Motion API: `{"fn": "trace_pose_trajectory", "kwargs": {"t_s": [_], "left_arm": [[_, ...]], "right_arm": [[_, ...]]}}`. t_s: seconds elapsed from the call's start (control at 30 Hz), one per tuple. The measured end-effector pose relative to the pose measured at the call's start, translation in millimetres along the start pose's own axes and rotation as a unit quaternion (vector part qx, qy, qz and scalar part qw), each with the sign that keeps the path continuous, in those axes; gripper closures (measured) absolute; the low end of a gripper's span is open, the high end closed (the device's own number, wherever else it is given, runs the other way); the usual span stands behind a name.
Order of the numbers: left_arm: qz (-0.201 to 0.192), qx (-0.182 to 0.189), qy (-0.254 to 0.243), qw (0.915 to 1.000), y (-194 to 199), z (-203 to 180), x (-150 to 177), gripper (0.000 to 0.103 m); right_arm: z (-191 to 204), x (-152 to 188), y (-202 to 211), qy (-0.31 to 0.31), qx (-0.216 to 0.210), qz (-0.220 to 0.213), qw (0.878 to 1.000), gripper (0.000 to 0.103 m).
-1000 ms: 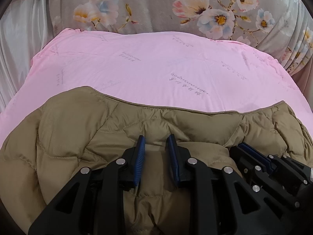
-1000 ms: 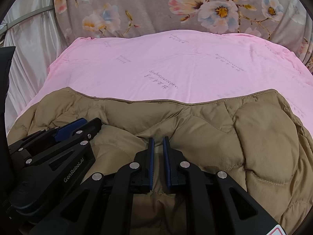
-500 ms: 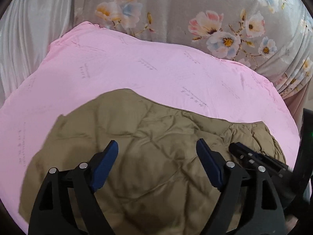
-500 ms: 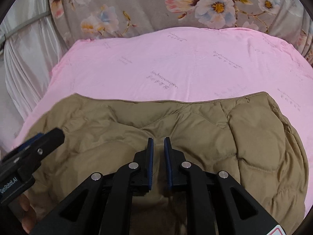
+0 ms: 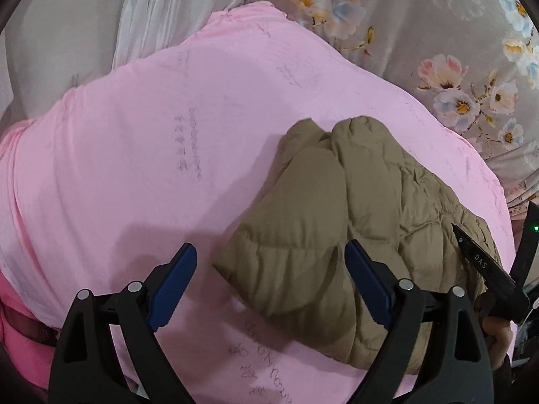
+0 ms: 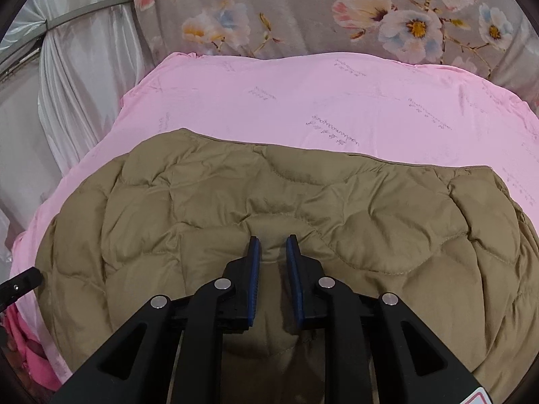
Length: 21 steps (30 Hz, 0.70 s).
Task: Fold large clothes
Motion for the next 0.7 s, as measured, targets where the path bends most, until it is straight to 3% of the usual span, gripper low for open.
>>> {"fn": "trace_pose_trajectory", "kwargs": {"t_s": [0.07, 0.17, 0.3, 0.37, 0.47, 0.53, 0.6, 0.7], "left_arm": [[0.024, 0.010, 0.011, 0.9996, -14.0, 0.4, 9.7, 0.013], [0.051, 0.055, 0.045, 0.9962, -34.4, -6.2, 14.4, 0.010], [0.040, 0.071, 0.050, 0.9954, -44.9, -20.0, 3.4, 0.007], [0.037, 0.076, 0.048, 0.9953, -49.4, -28.5, -2.4, 0.012], [0.030, 0.084, 0.041, 0.9952, -42.8, -37.2, -9.6, 0.034], [0.015, 0.086, 0.021, 0.9960, -30.5, -43.8, -15.0, 0.060], [-0.006, 0.101, -0.004, 0.9949, -10.9, -57.3, -20.9, 0.074], [-0.039, 0.129, -0.037, 0.9901, 17.6, -84.6, -29.4, 0.081]], "right_arm": [[-2.0, 2.2, -1.8, 0.000, -0.002, -0.003, 1.000, 0.085], [-3.0, 4.4, -2.9, 0.001, -0.003, -0.007, 1.000, 0.085], [-3.7, 6.0, -3.9, 0.000, -0.007, -0.012, 1.000, 0.085], [-4.9, 7.1, -4.1, -0.002, -0.009, -0.014, 1.000, 0.085], [-6.5, 7.4, -5.2, -0.007, -0.014, -0.015, 1.000, 0.085], [-6.3, 7.6, -5.4, -0.007, -0.013, -0.016, 1.000, 0.085], [-6.1, 7.4, -5.2, -0.004, -0.011, -0.016, 1.000, 0.085], [-7.6, 6.4, -4.9, -0.006, -0.015, -0.015, 1.000, 0.085]]}}
Point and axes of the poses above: each gripper's, at about its wrist camera, not at the fingertips, and y roughly against the way its jaws point, z to its left, x to its underside, the point moved 6 cm from there along -y, roughly the way its jaws point, and after that the axes turned 1 degree about x, right-handed, at the moved point
